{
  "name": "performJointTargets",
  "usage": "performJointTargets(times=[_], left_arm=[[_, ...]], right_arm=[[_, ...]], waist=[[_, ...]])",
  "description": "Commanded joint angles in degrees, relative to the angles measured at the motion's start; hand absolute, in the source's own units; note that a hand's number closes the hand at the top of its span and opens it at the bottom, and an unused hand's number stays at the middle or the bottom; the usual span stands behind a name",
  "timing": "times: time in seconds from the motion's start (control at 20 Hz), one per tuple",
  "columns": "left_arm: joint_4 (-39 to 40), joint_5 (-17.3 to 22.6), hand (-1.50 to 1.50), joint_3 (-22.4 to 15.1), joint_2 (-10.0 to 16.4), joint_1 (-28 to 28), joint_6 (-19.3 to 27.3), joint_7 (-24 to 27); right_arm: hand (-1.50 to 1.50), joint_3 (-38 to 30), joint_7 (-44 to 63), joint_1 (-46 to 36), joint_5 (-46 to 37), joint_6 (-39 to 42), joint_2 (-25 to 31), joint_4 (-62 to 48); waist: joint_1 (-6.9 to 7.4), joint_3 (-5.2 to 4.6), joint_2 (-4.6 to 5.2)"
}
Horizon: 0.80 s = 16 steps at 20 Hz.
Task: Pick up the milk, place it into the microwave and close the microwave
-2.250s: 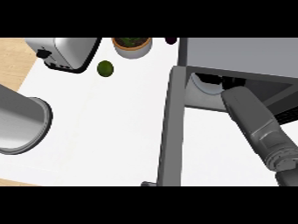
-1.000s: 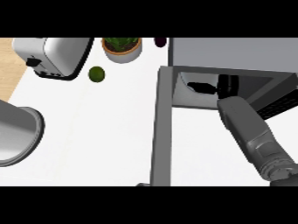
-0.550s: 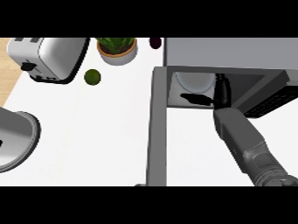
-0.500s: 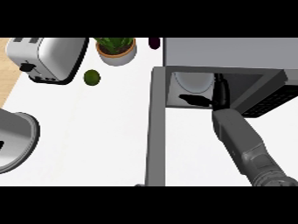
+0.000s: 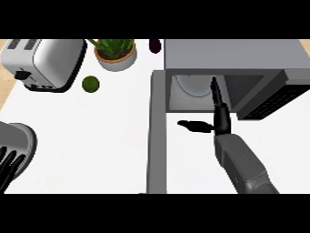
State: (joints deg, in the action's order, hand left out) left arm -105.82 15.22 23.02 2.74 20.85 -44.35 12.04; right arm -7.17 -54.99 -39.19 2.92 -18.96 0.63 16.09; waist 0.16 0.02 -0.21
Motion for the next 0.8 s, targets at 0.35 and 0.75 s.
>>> performJointTargets(times=[0.35, 0.75], left_arm=[[-2.15, -6.17, -1.5, -8.39, -1.8, -1.22, -2.68, -1.18], [-2.3, -13.96, 1.5, -16.96, -2.72, -4.85, 2.48, -1.43]], right_arm=[[-1.5, 9.76, -0.64, 19.4, 4.66, 8.3, -0.63, 21.17], [-1.5, 14.2, 5.81, 40.3, 7.25, 13.95, 2.09, 47.7]], waist=[[-1.58, -0.13, -0.48], [-1.83, -0.14, -0.29]])
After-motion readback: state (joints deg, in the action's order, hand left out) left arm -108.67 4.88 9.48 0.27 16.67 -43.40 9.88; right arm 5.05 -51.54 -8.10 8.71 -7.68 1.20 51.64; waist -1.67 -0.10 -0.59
